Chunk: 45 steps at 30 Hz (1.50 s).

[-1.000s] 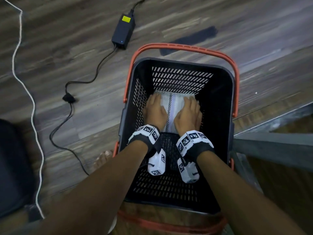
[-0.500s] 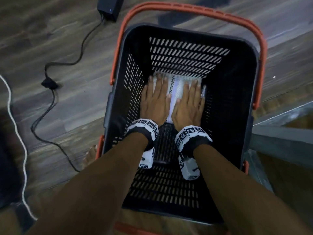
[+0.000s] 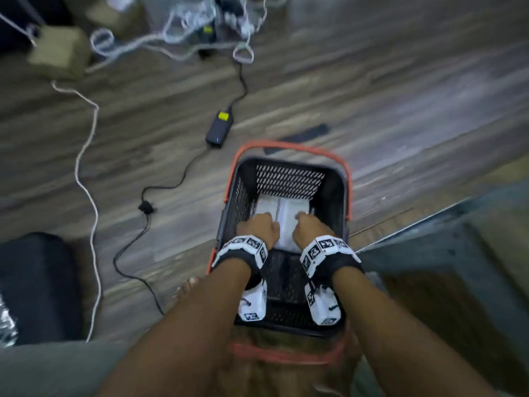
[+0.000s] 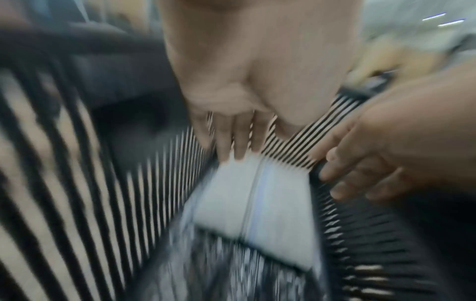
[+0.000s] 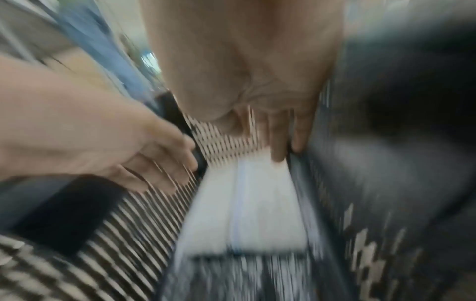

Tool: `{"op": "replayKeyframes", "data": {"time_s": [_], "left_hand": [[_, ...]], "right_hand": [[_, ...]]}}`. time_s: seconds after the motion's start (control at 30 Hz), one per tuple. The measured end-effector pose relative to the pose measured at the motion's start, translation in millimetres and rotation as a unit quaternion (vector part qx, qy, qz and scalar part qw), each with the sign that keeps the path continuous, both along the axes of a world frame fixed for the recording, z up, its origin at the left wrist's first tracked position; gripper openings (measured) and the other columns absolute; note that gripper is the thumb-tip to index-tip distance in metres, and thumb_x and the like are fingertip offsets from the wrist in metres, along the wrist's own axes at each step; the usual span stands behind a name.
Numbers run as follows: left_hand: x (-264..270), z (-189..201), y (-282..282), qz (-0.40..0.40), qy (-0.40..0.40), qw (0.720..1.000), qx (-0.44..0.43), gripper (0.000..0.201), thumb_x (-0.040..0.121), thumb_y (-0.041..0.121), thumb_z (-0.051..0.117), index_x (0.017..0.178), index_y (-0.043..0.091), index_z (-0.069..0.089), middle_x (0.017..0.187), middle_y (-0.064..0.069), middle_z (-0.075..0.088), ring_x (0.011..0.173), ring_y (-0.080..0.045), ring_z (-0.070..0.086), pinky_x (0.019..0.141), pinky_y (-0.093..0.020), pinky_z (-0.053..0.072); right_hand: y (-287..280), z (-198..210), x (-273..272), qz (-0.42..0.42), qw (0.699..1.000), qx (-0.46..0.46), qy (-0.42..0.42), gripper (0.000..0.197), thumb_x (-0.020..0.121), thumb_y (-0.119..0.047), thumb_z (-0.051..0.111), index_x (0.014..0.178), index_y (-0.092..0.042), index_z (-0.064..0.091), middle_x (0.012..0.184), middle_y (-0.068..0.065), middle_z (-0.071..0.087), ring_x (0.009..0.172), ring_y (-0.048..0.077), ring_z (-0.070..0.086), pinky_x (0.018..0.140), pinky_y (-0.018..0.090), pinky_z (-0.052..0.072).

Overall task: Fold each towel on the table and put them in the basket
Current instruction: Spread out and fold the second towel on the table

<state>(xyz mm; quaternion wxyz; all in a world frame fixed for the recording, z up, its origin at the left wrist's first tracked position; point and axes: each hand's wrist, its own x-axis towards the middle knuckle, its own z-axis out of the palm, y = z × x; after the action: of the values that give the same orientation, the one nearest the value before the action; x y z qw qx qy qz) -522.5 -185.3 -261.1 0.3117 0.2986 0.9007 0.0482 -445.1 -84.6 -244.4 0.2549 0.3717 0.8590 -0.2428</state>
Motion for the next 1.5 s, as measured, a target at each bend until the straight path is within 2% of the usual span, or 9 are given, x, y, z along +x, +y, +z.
{"op": "replayKeyframes", "data": {"time_s": [0.2,0.4,0.63,0.73,0.97,1.1,1.2,1.4,1.5], "left_hand": [[7,152,-7,-0.103,0.126,0.986,0.047,0.032,0.093,0.035,0.042,0.108,0.011,0.057,0.118,-0.012,0.06,0.107,-0.032,0.058,0.086,-0.038,0.045],[55,301,-25,-0.196,0.257,0.938,0.126,0.035,0.092,0.038,0.046,0.116,0.014,0.057,0.122,-0.011,0.06,0.113,-0.031,0.056,0.087,-0.037,0.044],[134,403,-37,-0.247,0.295,0.898,0.215,0.039,0.092,0.043,0.043,0.119,0.017,0.055,0.124,-0.008,0.059,0.114,-0.028,0.055,0.089,-0.037,0.044],[165,427,-30,-0.289,0.3,0.88,0.23,0.04,0.093,0.045,0.041,0.12,0.017,0.053,0.125,-0.008,0.058,0.114,-0.028,0.054,0.088,-0.037,0.044],[242,448,-4,-0.376,0.27,0.846,0.265,0.038,0.094,0.046,0.042,0.118,0.018,0.053,0.122,-0.008,0.057,0.108,-0.028,0.055,0.086,-0.038,0.046],[284,443,21,-0.424,0.249,0.828,0.27,0.041,0.093,0.051,0.042,0.121,0.023,0.053,0.124,-0.006,0.057,0.11,-0.027,0.055,0.087,-0.036,0.044],[313,436,39,-0.457,0.229,0.814,0.275,0.042,0.092,0.052,0.044,0.119,0.023,0.055,0.121,-0.002,0.06,0.107,-0.025,0.057,0.086,-0.034,0.045],[368,416,71,-0.508,0.202,0.788,0.284,0.035,0.09,0.045,0.047,0.108,0.018,0.061,0.114,-0.005,0.064,0.099,-0.025,0.06,0.077,-0.031,0.043],[391,402,82,-0.514,0.177,0.794,0.273,0.035,0.089,0.046,0.047,0.106,0.019,0.062,0.113,-0.004,0.064,0.097,-0.026,0.061,0.081,-0.033,0.047]], "right_hand": [[7,151,31,0.048,0.992,0.098,0.07,0.027,0.09,-0.023,0.045,0.112,-0.014,0.058,0.114,0.015,0.063,0.098,0.034,0.062,0.083,0.038,0.051],[4,293,93,0.044,0.971,0.181,0.152,0.033,0.092,-0.03,0.05,0.121,-0.016,0.055,0.124,0.009,0.061,0.11,0.031,0.059,0.091,0.036,0.047],[-17,398,197,0.033,0.949,0.265,0.166,0.037,0.087,-0.041,0.053,0.12,-0.024,0.055,0.12,0.005,0.062,0.107,0.026,0.059,0.089,0.04,0.049],[-16,421,238,0.015,0.946,0.286,0.153,0.041,0.087,-0.048,0.051,0.121,-0.025,0.054,0.121,0.002,0.062,0.109,0.023,0.058,0.091,0.04,0.048],[-17,446,339,-0.094,0.936,0.3,0.157,0.036,0.088,-0.038,0.057,0.116,-0.015,0.059,0.121,0.005,0.06,0.111,0.023,0.055,0.088,0.029,0.041],[-14,447,401,-0.152,0.926,0.309,0.157,0.033,0.086,-0.036,0.059,0.112,-0.016,0.063,0.117,0.004,0.064,0.103,0.023,0.059,0.088,0.033,0.047],[-17,444,446,-0.189,0.919,0.314,0.147,0.03,0.088,-0.034,0.058,0.112,-0.016,0.061,0.116,0.002,0.063,0.103,0.021,0.058,0.076,0.027,0.041],[-12,417,517,-0.256,0.912,0.308,0.085,0.031,0.088,-0.045,0.053,0.104,-0.022,0.065,0.111,-0.001,0.066,0.095,0.02,0.06,0.07,0.029,0.043],[-10,402,535,-0.258,0.91,0.316,0.072,0.026,0.086,-0.043,0.053,0.099,-0.026,0.068,0.105,-0.001,0.068,0.088,0.02,0.059,0.066,0.026,0.039]]}}
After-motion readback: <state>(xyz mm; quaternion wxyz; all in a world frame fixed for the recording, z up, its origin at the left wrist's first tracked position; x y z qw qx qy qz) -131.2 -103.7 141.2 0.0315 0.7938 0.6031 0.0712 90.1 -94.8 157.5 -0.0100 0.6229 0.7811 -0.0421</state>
